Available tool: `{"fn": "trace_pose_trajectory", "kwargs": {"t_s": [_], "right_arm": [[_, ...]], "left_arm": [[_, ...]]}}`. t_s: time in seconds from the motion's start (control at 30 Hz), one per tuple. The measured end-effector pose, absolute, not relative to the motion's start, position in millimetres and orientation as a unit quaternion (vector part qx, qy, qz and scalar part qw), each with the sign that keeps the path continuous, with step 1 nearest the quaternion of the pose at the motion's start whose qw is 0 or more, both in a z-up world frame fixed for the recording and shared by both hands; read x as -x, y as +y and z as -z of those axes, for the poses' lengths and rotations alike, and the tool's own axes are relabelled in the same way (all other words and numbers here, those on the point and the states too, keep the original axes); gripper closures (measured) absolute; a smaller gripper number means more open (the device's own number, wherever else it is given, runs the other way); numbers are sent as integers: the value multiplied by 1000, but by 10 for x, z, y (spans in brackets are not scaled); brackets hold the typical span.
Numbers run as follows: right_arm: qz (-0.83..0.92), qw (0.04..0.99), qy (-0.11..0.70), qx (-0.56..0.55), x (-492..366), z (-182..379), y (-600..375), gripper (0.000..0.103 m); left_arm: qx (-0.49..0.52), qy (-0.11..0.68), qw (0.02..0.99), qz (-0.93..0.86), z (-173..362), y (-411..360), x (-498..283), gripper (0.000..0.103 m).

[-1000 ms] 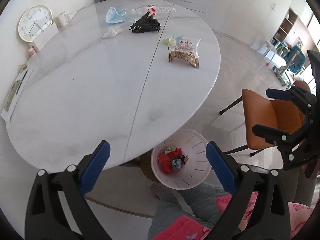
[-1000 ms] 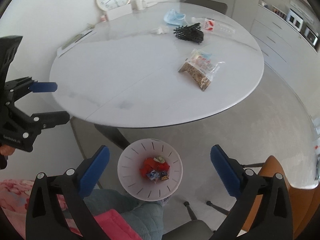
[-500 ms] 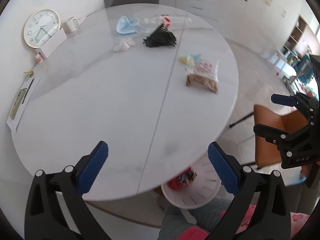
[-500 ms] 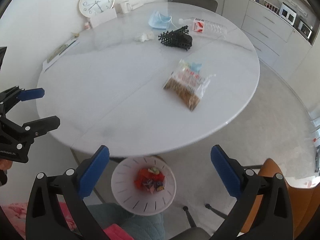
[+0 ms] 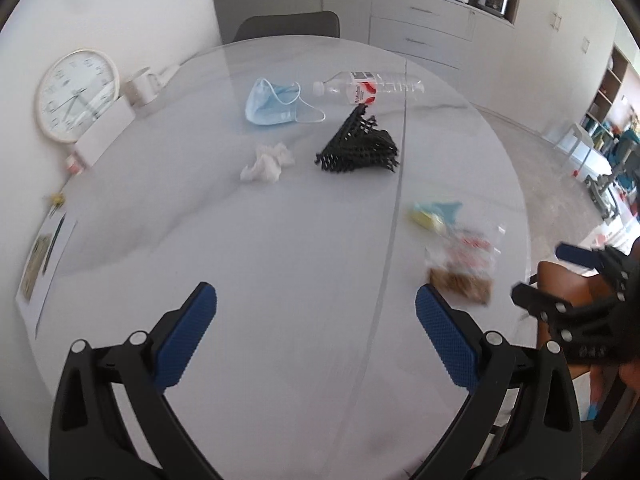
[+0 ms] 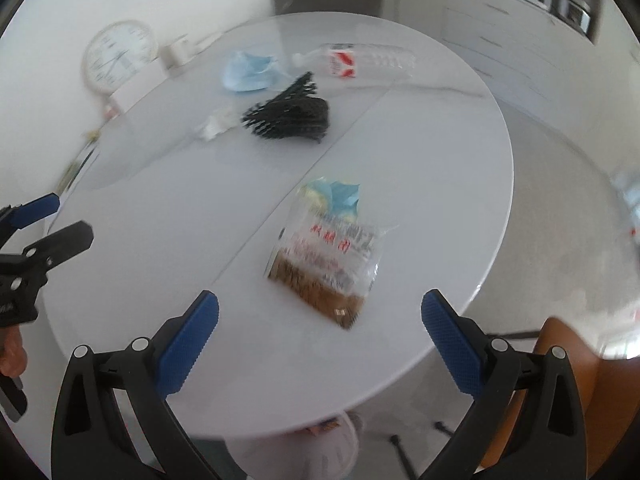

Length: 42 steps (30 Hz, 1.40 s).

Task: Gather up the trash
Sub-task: 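Grasp the white tissue with the left tool while the right tool grasps the clear food bag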

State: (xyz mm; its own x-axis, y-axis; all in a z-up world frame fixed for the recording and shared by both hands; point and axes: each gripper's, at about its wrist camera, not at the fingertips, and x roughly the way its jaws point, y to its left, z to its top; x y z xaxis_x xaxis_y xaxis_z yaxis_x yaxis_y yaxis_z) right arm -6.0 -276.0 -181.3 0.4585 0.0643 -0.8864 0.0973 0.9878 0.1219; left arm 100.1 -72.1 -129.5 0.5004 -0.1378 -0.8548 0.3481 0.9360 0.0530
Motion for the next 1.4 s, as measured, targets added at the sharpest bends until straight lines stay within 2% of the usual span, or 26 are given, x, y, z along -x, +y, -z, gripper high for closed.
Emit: {"fn": "trace_pose_trajectory", "kwargs": {"t_s": [0.33, 0.53, 0.67, 0.73, 0.87, 0.9, 0.97, 1.0, 1.03, 1.07, 1.13, 1.17, 1.4], "right_arm": [[191, 816, 511, -193, -402, 2357, -2641, 2], [249, 794, 511, -216, -485, 2537, -2632, 2], [261, 792, 515, -198, -567, 2625, -2605, 2], [270, 788, 521, -186, -590, 2669, -2598, 2], [269, 792, 517, -179, -613, 2672, -2588, 3], [270, 792, 520, -173, -636, 2674, -2579, 5], [270, 792, 521, -167, -643, 2672, -2565, 15], [267, 794, 520, -168, -640, 2665, -2560, 19], [269, 795, 519, -162, -638, 2651, -2555, 27], [269, 796, 519, -159, -642, 2637, -2569, 37], [259, 800, 517, -157, -627, 2598, -2583, 54], [256, 802, 516, -160, -616, 2585, -2588, 58], [243, 811, 505, -166, -538, 2465, -2563, 68]], "left_arm": [[-167, 470, 831, 245, 2024, -648, -2563, 8], [-175, 477, 817, 271, 2318, -725, -3058, 8], [-176, 493, 801, 292, 2493, -811, -3169, 21], [-180, 498, 794, 298, 2572, -853, -3184, 24], [-185, 497, 791, 305, 2638, -885, -3180, 43], [-186, 495, 792, 304, 2642, -891, -3186, 45], [-185, 494, 792, 308, 2625, -899, -3200, 62], [-180, 497, 789, 314, 2612, -898, -3219, 67], [-175, 501, 786, 319, 2607, -895, -3243, 77], [-169, 505, 783, 322, 2607, -885, -3261, 81], [-169, 504, 784, 320, 2603, -867, -3277, 83], [-171, 501, 786, 319, 2593, -853, -3268, 85], [-176, 494, 791, 315, 2493, -756, -3201, 86]]}}
